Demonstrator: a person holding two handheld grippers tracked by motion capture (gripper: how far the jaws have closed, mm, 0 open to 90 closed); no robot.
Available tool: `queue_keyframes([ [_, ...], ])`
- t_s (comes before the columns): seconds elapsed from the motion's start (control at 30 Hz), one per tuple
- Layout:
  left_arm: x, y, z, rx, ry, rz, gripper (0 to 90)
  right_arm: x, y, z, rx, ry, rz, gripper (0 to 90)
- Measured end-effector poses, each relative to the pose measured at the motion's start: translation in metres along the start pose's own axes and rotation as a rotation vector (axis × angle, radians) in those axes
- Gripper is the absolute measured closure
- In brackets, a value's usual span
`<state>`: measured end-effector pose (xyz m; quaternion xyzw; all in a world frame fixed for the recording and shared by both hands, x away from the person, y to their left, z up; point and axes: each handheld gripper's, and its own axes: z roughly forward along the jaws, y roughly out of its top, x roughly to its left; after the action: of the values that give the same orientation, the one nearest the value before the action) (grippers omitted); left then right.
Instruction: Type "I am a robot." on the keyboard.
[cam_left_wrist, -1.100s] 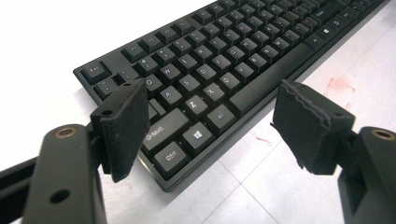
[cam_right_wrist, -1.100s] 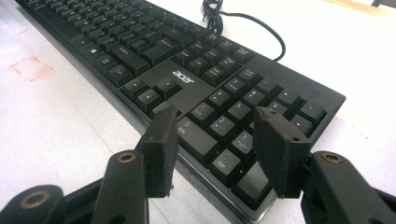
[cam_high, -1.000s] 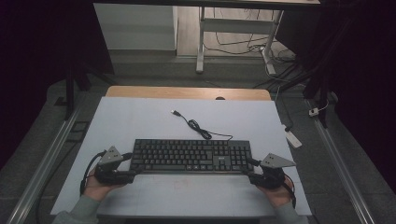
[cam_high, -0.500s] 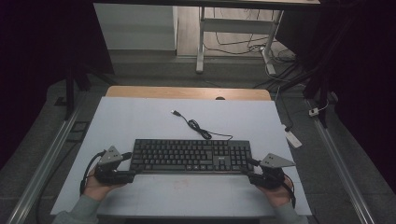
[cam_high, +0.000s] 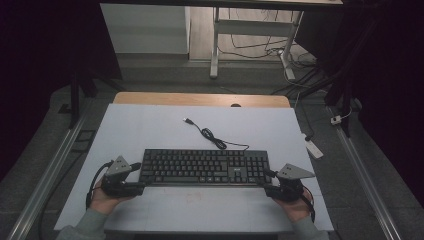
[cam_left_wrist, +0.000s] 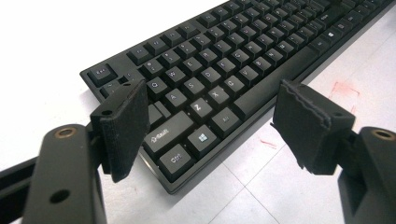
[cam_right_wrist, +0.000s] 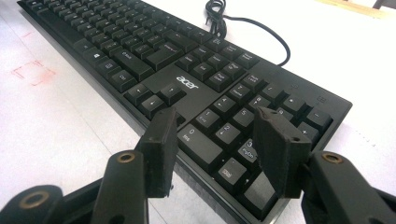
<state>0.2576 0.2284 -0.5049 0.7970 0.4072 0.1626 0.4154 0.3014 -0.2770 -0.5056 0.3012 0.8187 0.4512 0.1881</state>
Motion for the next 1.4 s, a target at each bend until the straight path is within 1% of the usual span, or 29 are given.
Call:
queue_keyframes([
  [0.2, 0.0, 0.0, 0.0, -0.001, 0.001, -0.002, 27.0, 0.001, 0.002, 0.001, 0.002, -0.006, 0.0, 49.9],
  [0.23, 0.0, 0.001, 0.0, -0.001, 0.001, -0.001, 27.0, 0.001, 0.003, 0.002, -0.006, -0.001, 0.005, 49.9],
  [0.27, 0.0, 0.001, 0.0, -0.002, 0.003, -0.002, 27.0, 0.001, 0.003, 0.002, -0.001, -0.009, 0.002, 49.9],
  [0.37, 0.0, 0.001, 0.0, -0.002, 0.003, -0.002, 27.1, 0.002, 0.006, 0.003, -0.007, 0.0, 0.003, 49.9],
  [0.43, 0.0, 0.001, 0.0, -0.003, 0.003, -0.004, 27.3, 0.003, 0.007, 0.003, -0.008, -0.006, 0.003, 49.9],
  [0.47, 0.0, 0.001, 0.0, -0.004, 0.003, -0.006, 27.3, 0.003, 0.008, 0.004, -0.01, 0.003, 0.004, 49.9],
  [0.73, 0.001, 0.002, 0.0, -0.016, 0.0, -0.017, 28.5, 0.008, 0.016, 0.011, -0.021, 0.019, 0.009, 49.9],
  [0.9, 0.001, 0.003, -0.001, -0.023, -0.003, -0.023, 29.3, 0.012, 0.022, 0.016, -0.019, 0.028, -0.005, 50.2],
  [1.0, 0.002, 0.003, -0.001, -0.027, -0.002, -0.03, 30.2, 0.015, 0.026, 0.019, -0.031, 0.041, -0.001, 51.1],
  [1.1, 0.003, 0.003, -0.001, -0.03, -0.001, -0.035, 31.5, 0.017, 0.031, 0.024, -0.03, 0.046, -0.021, 52.5],
  [1.17, 0.003, 0.003, -0.001, -0.035, -0.002, -0.037, 32.4, 0.019, 0.033, 0.025, -0.036, 0.051, -0.022, 52.9],
  [1.3, 0.004, 0.003, -0.002, -0.04, -0.003, -0.04, 34.3, 0.025, 0.041, 0.033, -0.029, 0.061, -0.042, 55.8],
  [1.4, 0.004, 0.003, -0.002, -0.042, -0.003, -0.041, 36.0, 0.029, 0.047, 0.039, -0.03, 0.069, -0.045, 58.0],
])
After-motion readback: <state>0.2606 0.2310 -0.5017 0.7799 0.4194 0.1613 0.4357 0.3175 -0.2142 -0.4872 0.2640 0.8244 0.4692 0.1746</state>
